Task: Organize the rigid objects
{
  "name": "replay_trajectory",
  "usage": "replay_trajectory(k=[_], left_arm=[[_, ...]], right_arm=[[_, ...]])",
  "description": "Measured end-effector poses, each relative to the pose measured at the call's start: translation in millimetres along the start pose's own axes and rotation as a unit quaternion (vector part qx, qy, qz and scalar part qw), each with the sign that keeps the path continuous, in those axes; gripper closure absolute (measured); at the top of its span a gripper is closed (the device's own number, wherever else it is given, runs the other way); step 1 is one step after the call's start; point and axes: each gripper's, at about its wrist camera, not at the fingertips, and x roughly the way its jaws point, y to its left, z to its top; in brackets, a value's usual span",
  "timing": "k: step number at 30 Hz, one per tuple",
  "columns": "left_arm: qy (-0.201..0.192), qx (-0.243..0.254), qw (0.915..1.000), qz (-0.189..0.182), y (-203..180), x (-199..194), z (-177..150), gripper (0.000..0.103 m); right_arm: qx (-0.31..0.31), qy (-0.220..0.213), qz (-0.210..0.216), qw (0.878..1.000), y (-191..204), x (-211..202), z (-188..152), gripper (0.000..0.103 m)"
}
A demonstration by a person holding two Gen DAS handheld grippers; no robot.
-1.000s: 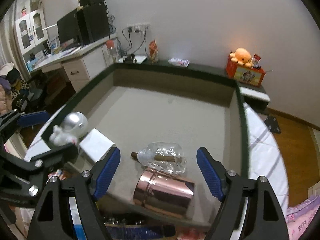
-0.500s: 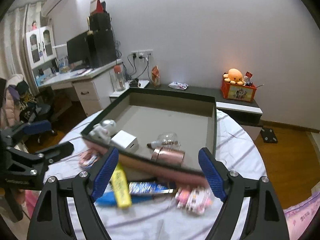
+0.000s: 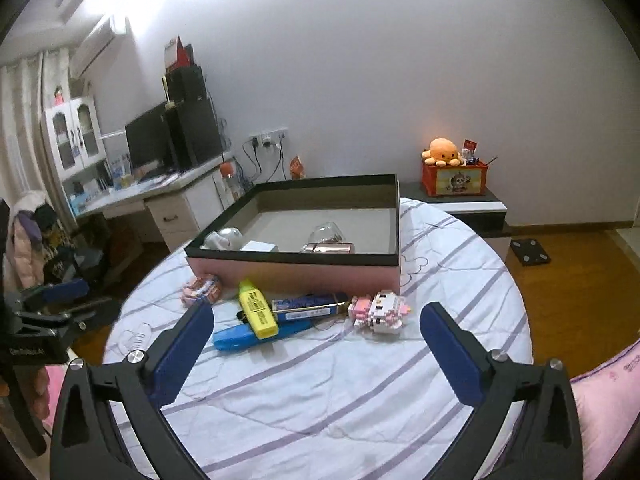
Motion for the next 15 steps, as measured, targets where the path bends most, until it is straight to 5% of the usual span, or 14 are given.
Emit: replay_trajectory(k=[15], left_arm=[[-0.006,0.004,1.0,-0.006,-3.7,-23.3,-24.7,0.0]], right_arm=[[-0.016,0.012,-0.01,1.0,17.4,-24.7,-21.8,0.0]])
